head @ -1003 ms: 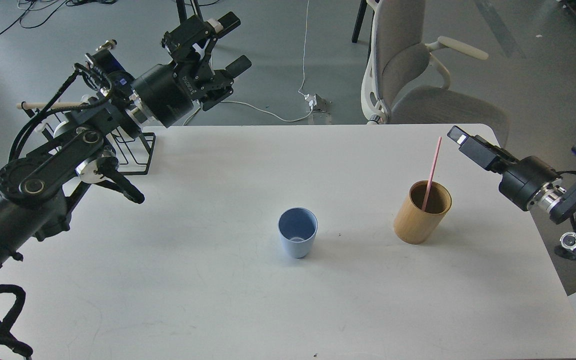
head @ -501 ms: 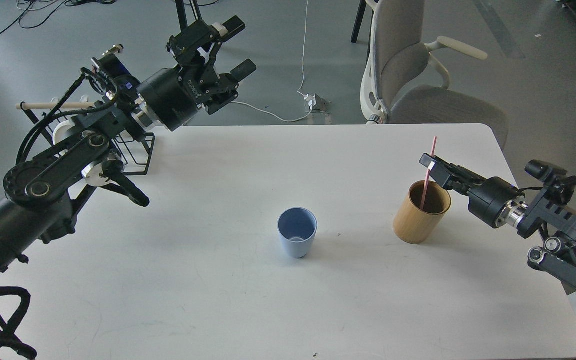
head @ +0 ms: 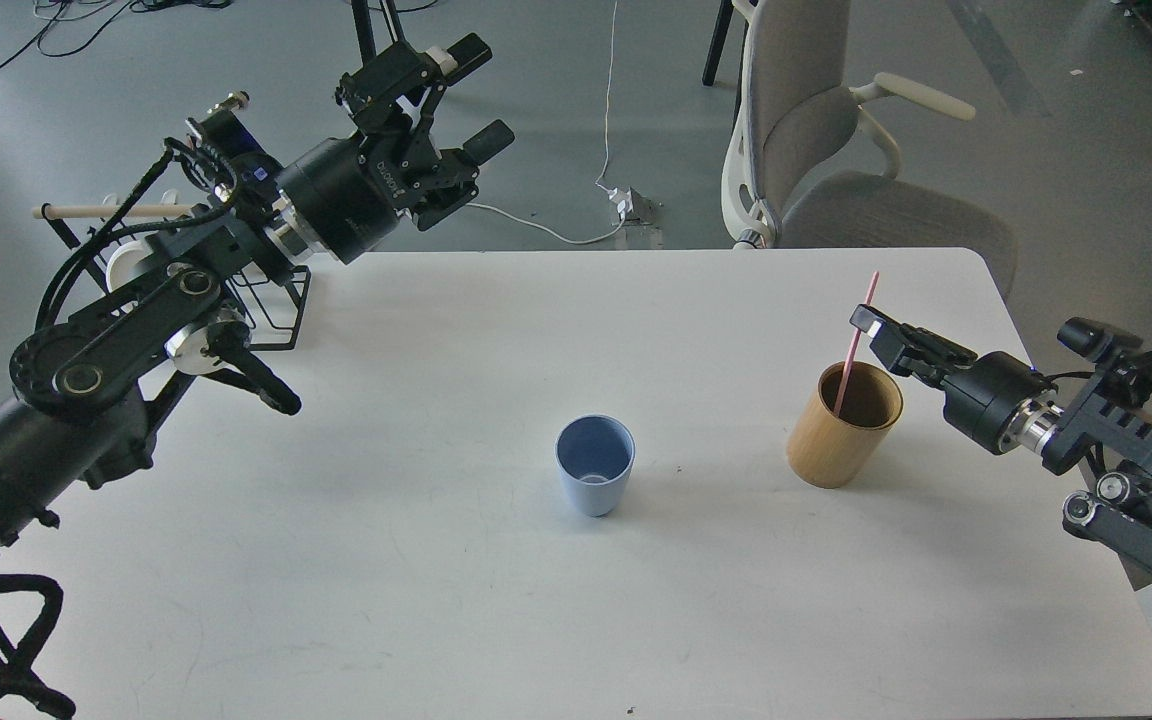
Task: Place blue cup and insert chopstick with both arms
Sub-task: 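Pull the red straw up out of the tan cup with the right gripper, then move the straw over the blue cup and lower it inside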
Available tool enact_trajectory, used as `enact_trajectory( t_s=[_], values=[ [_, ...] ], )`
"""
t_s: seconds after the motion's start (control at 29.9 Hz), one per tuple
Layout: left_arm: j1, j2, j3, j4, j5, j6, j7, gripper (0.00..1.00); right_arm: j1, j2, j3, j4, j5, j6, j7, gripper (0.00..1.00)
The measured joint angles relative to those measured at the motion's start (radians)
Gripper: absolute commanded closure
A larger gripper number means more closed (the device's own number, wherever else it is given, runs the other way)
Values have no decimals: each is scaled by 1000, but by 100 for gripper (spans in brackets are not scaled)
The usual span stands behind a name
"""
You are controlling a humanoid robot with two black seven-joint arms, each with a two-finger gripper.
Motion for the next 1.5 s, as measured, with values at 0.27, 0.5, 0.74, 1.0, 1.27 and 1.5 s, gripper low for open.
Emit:
enact_trajectory(
  t_s=[0.27,0.5,0.74,1.0,1.27,1.5],
  values=[
    [4,-11,0,6,-1,0,0,6,43,-92,17,47,9,0,0,98],
    [6,-17,0,25,-2,0,0,6,108,-292,67,209,22,13,0,99],
    [51,-17,-3,162,-20,0,0,5,279,-410,79,355,52,32,0,99],
    [145,-11,-1,309,-77,0,0,5,557,-59,-193,293,25,76,0,99],
    [187,-8,-2,328,-117,0,0,5,644,238,-366,140,-76,61,0,99],
    [188,-13,-8,328,-120,0,0,5,629,266,-418,130,-100,58,0,99]
  ],
)
